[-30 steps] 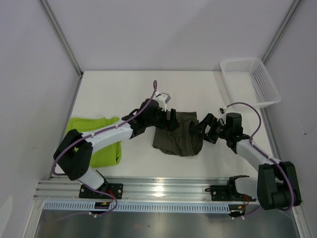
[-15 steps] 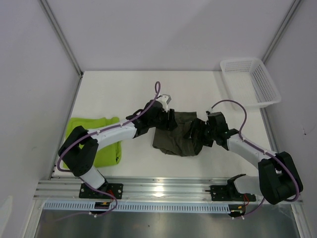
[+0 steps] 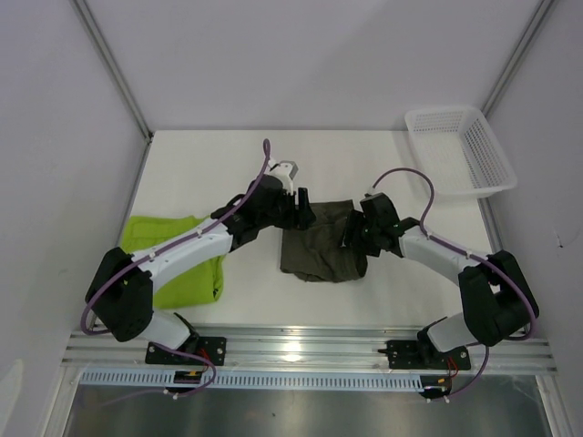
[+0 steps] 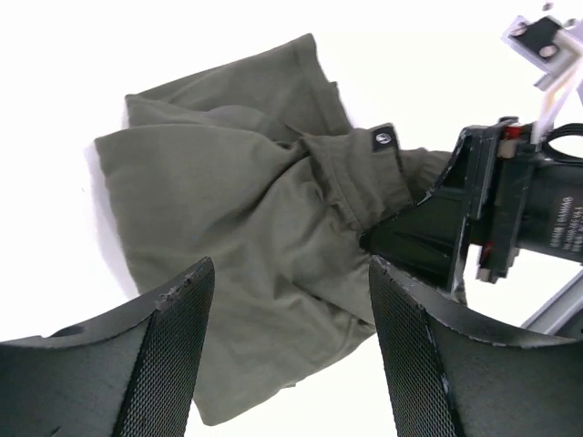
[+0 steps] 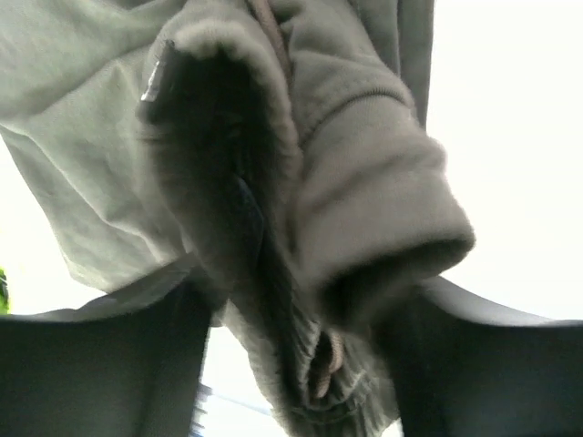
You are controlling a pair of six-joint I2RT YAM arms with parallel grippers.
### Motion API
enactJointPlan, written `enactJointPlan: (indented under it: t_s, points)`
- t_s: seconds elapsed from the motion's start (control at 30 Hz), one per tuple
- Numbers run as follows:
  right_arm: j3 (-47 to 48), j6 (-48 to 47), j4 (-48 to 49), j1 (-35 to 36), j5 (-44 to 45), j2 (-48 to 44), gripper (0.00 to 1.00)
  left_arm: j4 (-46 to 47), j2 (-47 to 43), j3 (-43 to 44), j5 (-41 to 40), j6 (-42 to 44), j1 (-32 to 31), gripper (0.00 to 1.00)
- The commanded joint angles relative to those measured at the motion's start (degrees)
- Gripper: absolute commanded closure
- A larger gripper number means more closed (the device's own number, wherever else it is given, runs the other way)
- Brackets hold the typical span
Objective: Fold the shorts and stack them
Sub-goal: Fold the shorts
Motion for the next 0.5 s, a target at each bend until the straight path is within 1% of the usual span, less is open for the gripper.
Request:
enactJointPlan:
  t_s: [0.0,0.07,0.1,0.17,0.2,0.23,0.37,0.4,0.47]
  points:
    - [3.5,-0.8,-2.0,1.5,3.7,0.7,0.43,-1.5,-2.3,1.8,-1.1,0.9,0.4,0.29]
    - [4.6,-1.3,-2.6,1.5,5.1,1.0,0.63,-1.8,-3.0,1.6,-1.1,1.0,0.5,0.28]
    - [4.9,-1.6,-2.8,1.5,4.8,1.0,0.78,-2.0,-3.1,1.3,-1.1,1.0,0.8,0.28]
    - [6.2,-2.8,-3.7,1.6,4.4,1.1,0.88,-2.4,-3.8,0.9,-1.0,0.5,1.5,0.28]
    - [7.0,-3.2,-4.3,1.8,4.4,1.2,0.96,-2.6,-4.0,0.8,-0.4,0.3,2.7,0.28]
    - [7.9,-4.1,-5.1,1.9,4.4,1.3,1.00,-2.9,-4.4,0.6,0.8,-0.1,3.5,0.28]
    - [12.9,-5.7,-9.1,2.9,1.2,1.0,1.00,-5.0,-8.0,-0.4,1.8,-1.8,7.6,0.27]
    - [15.1,-6.0,-9.7,3.0,0.4,1.0,1.00,-5.6,-10.1,-0.4,1.8,-1.8,9.3,0.27]
    - [17.3,-6.7,-10.4,3.9,-2.3,1.2,1.00,-8.1,-12.1,0.0,2.0,-2.6,11.2,0.25]
